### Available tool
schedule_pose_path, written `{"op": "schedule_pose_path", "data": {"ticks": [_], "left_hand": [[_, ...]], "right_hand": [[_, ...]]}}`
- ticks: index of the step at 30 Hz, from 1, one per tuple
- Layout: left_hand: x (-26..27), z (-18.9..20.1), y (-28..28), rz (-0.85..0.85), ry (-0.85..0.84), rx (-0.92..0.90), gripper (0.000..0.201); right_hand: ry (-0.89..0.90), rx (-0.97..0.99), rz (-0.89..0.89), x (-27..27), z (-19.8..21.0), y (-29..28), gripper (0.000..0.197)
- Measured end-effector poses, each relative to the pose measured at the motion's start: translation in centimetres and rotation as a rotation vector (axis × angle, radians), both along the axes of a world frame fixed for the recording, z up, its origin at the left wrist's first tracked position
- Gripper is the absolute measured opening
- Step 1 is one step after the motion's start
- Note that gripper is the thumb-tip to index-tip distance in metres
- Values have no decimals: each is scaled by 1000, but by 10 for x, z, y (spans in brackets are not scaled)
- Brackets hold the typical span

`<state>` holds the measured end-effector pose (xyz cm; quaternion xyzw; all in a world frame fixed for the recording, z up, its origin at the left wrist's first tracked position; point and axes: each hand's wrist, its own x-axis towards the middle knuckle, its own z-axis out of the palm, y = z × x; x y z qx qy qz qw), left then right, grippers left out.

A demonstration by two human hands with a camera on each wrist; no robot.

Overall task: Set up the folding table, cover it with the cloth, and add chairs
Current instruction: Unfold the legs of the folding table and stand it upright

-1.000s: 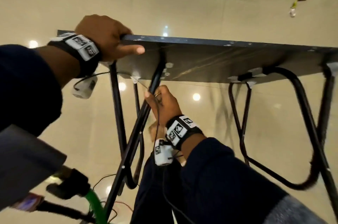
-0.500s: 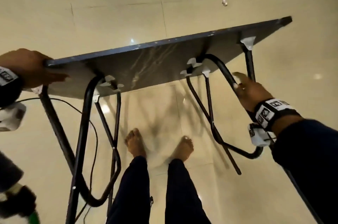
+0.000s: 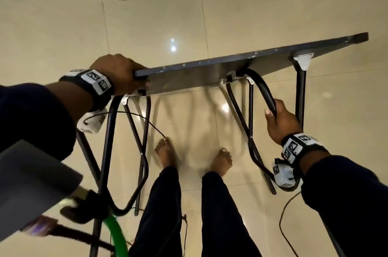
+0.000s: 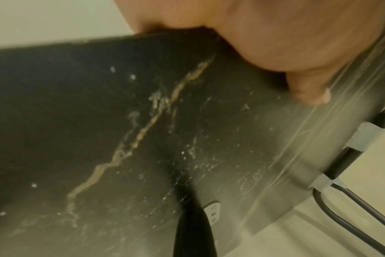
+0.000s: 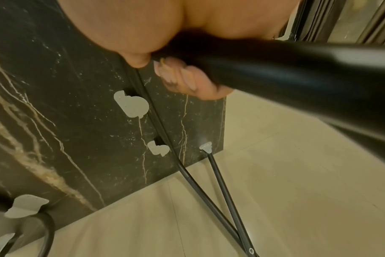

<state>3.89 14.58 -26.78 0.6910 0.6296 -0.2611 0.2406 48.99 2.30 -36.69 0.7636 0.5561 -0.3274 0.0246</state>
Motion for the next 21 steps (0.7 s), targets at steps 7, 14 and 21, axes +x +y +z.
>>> {"op": "schedule_pose_path", "data": {"ticks": [7, 14, 21], "left_hand": [[-11, -8, 27, -11, -19, 45, 51], [-16, -9, 44, 1, -46, 40, 54], [-24, -16, 65, -27, -70, 79, 40]], "right_hand": [[-42, 82, 33, -4, 3, 23, 34], [-56, 50, 66, -16, 24, 46, 42], [-133, 71, -18, -51, 11, 112, 46]]}}
